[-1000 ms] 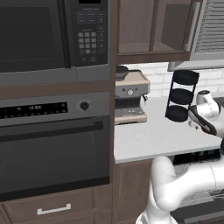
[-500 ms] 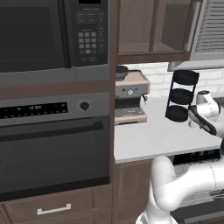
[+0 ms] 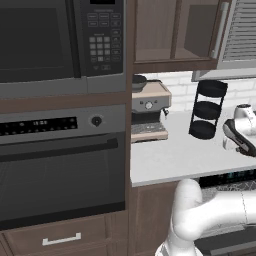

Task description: Pick up the cup and bowl from the counter, place them in the dishwasher, and close the dishwasher door.

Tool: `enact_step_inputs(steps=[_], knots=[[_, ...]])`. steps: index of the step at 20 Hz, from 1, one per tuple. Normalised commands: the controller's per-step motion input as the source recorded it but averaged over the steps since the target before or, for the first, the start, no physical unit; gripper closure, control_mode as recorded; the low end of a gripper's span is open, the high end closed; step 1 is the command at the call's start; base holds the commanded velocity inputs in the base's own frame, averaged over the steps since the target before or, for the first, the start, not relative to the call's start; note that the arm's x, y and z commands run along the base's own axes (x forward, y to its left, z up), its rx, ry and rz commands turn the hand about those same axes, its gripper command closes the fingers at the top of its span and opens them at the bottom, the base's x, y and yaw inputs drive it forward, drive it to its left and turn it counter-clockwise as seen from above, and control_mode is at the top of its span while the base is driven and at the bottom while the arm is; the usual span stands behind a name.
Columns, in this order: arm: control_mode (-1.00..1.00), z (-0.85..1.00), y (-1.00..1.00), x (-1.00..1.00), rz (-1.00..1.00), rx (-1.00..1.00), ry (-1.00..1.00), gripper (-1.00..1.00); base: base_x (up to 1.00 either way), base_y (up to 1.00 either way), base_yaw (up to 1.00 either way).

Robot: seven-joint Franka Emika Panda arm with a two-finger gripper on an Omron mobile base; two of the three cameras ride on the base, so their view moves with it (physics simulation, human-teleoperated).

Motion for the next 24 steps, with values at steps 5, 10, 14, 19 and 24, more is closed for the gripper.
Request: enact_step_inputs(steps=[5, 10, 14, 19, 24], knots=[[-1.0, 0.02, -0.32, -1.0, -0.13, 0.46, -0.02, 1.0, 0.0, 0.0, 0.0], [-1.0, 0.0, -0.48, -1.0, -0.12, 0.53, -0.12, 1.0, 0.0, 0.0, 0.0], [-1.0, -0.25, -0.2, -0.93, -0.14, 0.55, -0.21, 1.0, 0.0, 0.0, 0.0], [-1.0, -0.79, 0.02, -0.58, -0.01, 0.38, -0.43, 1.0, 0.0, 0.0, 0.0], [-1.0, -0.41, 0.23, 0.11, 0.04, 0.01, -0.25, 1.0, 0.0, 0.0, 0.0]])
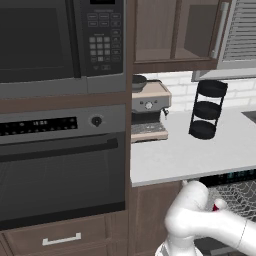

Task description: Pick up the cup and bowl from the counter, place them in the dishwasher, and close the dishwasher door.

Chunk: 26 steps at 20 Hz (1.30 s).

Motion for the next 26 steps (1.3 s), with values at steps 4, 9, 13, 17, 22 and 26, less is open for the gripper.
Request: enact_step_inputs(steps=[4, 9, 13, 17, 22, 26], knots=[[-1.0, -0.45, 0.23, 0.15, 0.05, -0.01, -0.22, 1.0, 0.0, 0.0, 0.0], [-1.0, -0.61, 0.1, 0.1, 0.08, -0.09, -0.14, 1.0, 0.0, 0.0, 0.0], [-1.0, -0.23, 0.32, 0.06, 0.04, -0.12, 0.0, 1.0, 0.0, 0.0, 0.0], [-1.0, -0.31, 0.28, 0.03, 0.0, -0.13, 0.0, 1.0, 0.0, 0.0, 0.0], [-1.0, -0.33, 0.08, 0.23, 0.0, -0.09, 0.0, 1.0, 0.0, 0.0, 0.0], [-1.0, 0.0, 0.0, 0.22, -0.05, 0.0, 0.01, 1.0, 0.0, 0.0, 0.0]])
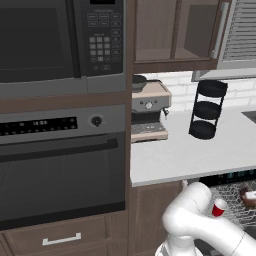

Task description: Pick up the cup and bowl from the counter, place them in the dishwasher, and close the dishwasher door.

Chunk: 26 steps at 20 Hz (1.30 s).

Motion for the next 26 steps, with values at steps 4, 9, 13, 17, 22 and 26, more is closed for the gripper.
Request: enact_step_inputs(steps=[4, 9, 13, 17, 22, 26], knots=[[-1.0, -0.13, 0.0, 0.45, -0.1, 0.0, 0.02, 1.0, 0.0, 0.0, 0.0], [-1.0, -0.43, 0.0, 0.2, -0.03, 0.0, 0.03, 1.0, 0.0, 0.0, 0.0], [-1.0, -0.49, 0.0, 0.0, 0.0, 0.0, 0.02, 1.0, 0.0, 0.0, 0.0], [-1.0, -0.46, 0.0, 0.02, 0.0, 0.0, 0.0, 1.0, 0.0, 0.0, 0.0], [-1.0, -0.34, 0.0, 0.05, 0.0, 0.0, 0.07, 1.0, 0.0, 0.0, 0.0], [-1.0, -0.13, 0.0, 0.0, 0.0, 0.0, 0.15, -1.0, 0.0, 0.0, 0.0]])
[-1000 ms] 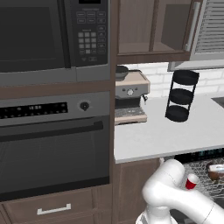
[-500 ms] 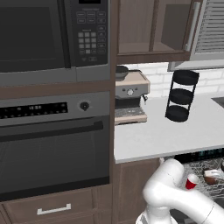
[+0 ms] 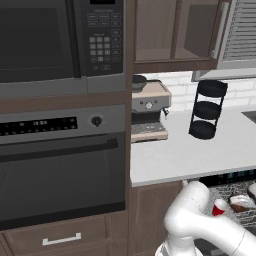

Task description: Pick up the cup and bowl from the counter, place them in the dishwasher, and close the dishwasher door.

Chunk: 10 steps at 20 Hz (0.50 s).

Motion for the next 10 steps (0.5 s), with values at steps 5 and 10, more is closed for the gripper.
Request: enact_step_inputs(steps=[5, 10], knots=[[-1.0, 0.0, -0.02, 0.0, -0.01, -0.01, 0.09, -1.0, 0.0, 0.0, 0.0], [-1.0, 0.06, -0.25, 0.0, -0.01, -0.06, 0.05, -1.0, 0.0, 0.0, 0.0]])
